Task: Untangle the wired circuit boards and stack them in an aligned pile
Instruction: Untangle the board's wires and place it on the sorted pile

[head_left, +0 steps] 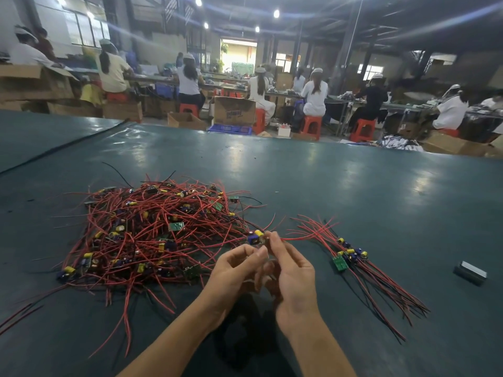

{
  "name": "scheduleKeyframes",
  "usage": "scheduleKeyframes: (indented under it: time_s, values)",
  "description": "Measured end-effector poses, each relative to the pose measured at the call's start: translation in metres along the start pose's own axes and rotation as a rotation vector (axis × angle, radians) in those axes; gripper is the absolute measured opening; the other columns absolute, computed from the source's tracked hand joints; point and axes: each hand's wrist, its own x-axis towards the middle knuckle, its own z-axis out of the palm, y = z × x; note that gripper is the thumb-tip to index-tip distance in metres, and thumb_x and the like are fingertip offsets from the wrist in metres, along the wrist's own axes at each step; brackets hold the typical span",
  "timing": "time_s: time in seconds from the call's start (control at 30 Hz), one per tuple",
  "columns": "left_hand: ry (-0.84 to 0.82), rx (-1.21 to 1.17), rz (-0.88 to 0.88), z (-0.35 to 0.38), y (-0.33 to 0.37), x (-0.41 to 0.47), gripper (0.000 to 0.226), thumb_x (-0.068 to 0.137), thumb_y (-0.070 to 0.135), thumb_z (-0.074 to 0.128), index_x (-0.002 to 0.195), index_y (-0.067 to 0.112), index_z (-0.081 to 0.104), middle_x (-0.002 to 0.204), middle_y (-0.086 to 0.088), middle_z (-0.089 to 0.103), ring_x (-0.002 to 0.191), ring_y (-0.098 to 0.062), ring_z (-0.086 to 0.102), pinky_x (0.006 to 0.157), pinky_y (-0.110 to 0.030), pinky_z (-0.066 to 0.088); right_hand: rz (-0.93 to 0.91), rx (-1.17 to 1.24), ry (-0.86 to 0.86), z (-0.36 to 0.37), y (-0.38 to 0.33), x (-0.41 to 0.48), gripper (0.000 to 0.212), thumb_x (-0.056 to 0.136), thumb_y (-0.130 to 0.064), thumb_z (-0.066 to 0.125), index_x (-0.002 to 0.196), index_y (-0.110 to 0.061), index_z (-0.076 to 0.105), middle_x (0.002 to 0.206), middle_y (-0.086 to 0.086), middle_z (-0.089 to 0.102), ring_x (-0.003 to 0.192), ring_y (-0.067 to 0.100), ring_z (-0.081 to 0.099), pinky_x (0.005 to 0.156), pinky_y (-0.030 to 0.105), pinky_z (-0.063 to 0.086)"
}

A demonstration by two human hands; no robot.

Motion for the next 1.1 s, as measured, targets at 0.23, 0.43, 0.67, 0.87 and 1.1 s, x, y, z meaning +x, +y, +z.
scheduleKeyframes:
  time_s: [0.23, 0.43, 0.67, 0.87, 1.1]
  values:
    - [0.261, 0.021, 0.102, 0.001, -0.005, 0.003, 0.045, 0.068, 0.063, 0.067, 0.072, 0.02, 0.077, 0.074, -0.004, 0.072, 0.072, -0.018, 0.069, 0.071, -0.03, 0.052, -0.145, -0.07, -0.053, 0.015, 0.015, -0.011, 0.016, 0.073, -0.028, 0.072, 0.08, -0.018, 0.082, 0.084, 0.009, 0.077, 0.073, 0.016, 0.072, 0.063, 0.023, 0.058]
    - [0.284, -0.049, 0.154, 0.002, -0.002, 0.005, 0.035, 0.069, 0.052, 0.068, 0.068, 0.018, 0.074, 0.071, -0.004, 0.068, 0.068, -0.015, 0.065, 0.065, -0.027, 0.05, -0.064, -0.053, 0.008, 0.016, 0.018, -0.01, 0.009, 0.079, -0.021, 0.074, 0.076, -0.016, 0.081, 0.08, 0.008, 0.075, 0.067, 0.014, 0.07, 0.057, 0.022, 0.055]
    - [0.247, 0.117, 0.227, 0.001, -0.007, 0.008, 0.038, 0.079, 0.049, 0.068, 0.054, 0.022, 0.059, 0.054, 0.002, 0.049, 0.051, -0.011, 0.045, 0.05, -0.02, 0.039, 0.104, 0.012, 0.085, 0.01, 0.001, -0.005, 0.029, 0.086, -0.013, 0.071, 0.058, -0.016, 0.077, 0.052, -0.004, 0.064, 0.041, 0.004, 0.057, 0.038, 0.017, 0.043]
    - [0.191, 0.15, 0.247, 0.0, -0.003, 0.009, 0.043, 0.086, 0.043, 0.065, 0.048, 0.026, 0.052, 0.046, 0.008, 0.039, 0.041, -0.008, 0.035, 0.043, -0.019, 0.033, 0.155, 0.058, 0.202, -0.003, -0.012, 0.008, 0.015, 0.083, -0.016, 0.072, 0.071, -0.013, 0.08, 0.058, -0.006, 0.05, 0.037, 0.005, 0.031, 0.034, 0.017, 0.025]
    - [0.157, 0.164, 0.228, -0.002, 0.001, 0.007, 0.046, 0.088, 0.04, 0.063, 0.047, 0.026, 0.048, 0.046, 0.009, 0.035, 0.042, -0.008, 0.031, 0.044, -0.022, 0.032, 0.096, 0.176, 0.232, -0.02, -0.024, 0.02, 0.018, 0.093, -0.016, 0.06, 0.082, -0.01, 0.074, 0.059, -0.007, 0.046, 0.034, 0.004, 0.025, 0.033, 0.014, 0.02]
